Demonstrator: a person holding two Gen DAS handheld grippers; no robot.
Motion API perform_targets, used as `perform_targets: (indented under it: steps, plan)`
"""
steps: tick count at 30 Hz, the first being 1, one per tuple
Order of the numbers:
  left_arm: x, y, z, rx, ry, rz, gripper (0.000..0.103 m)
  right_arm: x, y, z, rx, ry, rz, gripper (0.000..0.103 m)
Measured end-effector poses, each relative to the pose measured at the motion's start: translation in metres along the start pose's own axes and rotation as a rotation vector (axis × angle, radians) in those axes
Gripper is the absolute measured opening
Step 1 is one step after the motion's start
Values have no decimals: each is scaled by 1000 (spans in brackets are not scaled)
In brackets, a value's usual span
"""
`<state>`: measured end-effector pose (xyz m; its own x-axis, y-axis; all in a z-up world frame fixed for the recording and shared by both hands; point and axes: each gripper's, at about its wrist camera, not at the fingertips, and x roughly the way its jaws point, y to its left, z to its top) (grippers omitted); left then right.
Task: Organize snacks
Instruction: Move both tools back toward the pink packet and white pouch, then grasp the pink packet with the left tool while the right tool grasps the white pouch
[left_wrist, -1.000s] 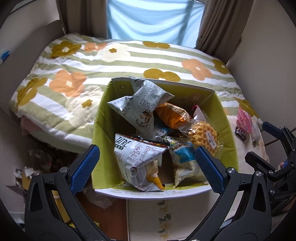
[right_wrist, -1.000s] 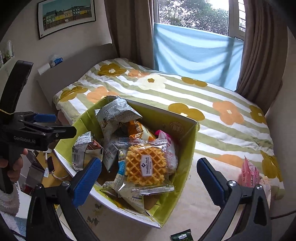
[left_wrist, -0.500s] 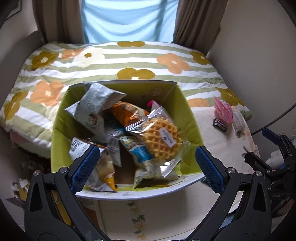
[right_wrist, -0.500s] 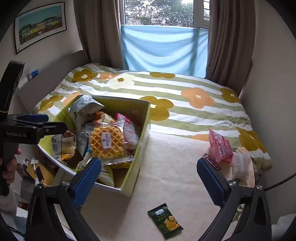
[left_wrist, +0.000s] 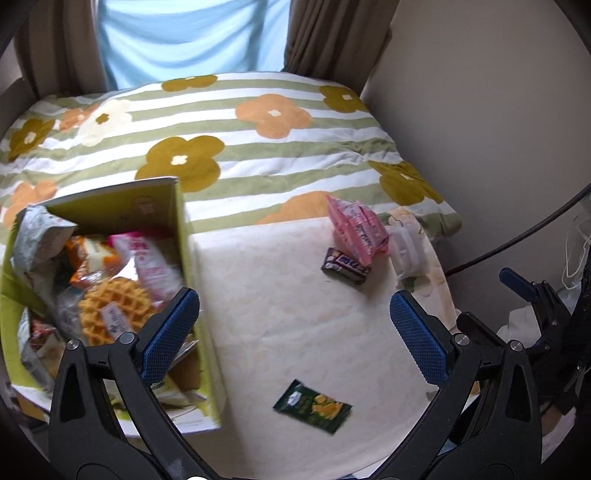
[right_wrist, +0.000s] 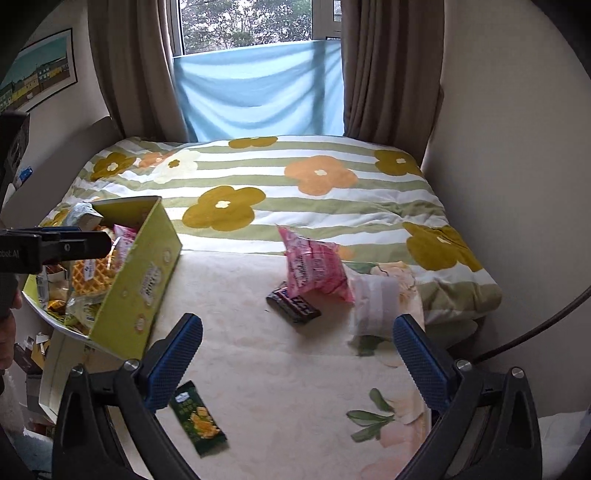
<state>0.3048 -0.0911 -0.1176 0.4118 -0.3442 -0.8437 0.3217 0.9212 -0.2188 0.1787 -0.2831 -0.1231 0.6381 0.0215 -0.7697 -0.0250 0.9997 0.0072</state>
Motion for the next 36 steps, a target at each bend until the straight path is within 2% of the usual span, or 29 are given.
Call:
perform_targets:
  steps: [4,8,18,26,29,31,32,33,34,36]
  plan:
    - [40,-37,20,4,44,-33,102,20,-32,-2,5,28,0,103]
    - [87,-61,38,-38,105,-81,102,44,-56,-3,7,59,2,103]
    - [216,-75,61,-143,272,-153,102,114,-81,-13,37,119,-20,103]
    - [263,-73,65,-160,307,-167,102,158,-84,-10,47,162,-37,103]
    - [270,-71,65,-169,309,-164,91,169,-86,-9,47,178,-35,103]
    - [275,-70,65,-173,313,-169,87,174,-86,-8,47,185,-34,103]
    - [275,-71,66,-164,309,-168,79,176,-86,-7,49,188,-31,103]
    - [275,-72,67,-159,307,-185,66,179,-86,-7,51,190,-26,103]
    - [275,-72,67,-166,306,-207,65,181,-86,-6,51,192,-25,103]
    - [274,-73,69,-158,302,-197,62,185,-85,-5,49,196,-23,103]
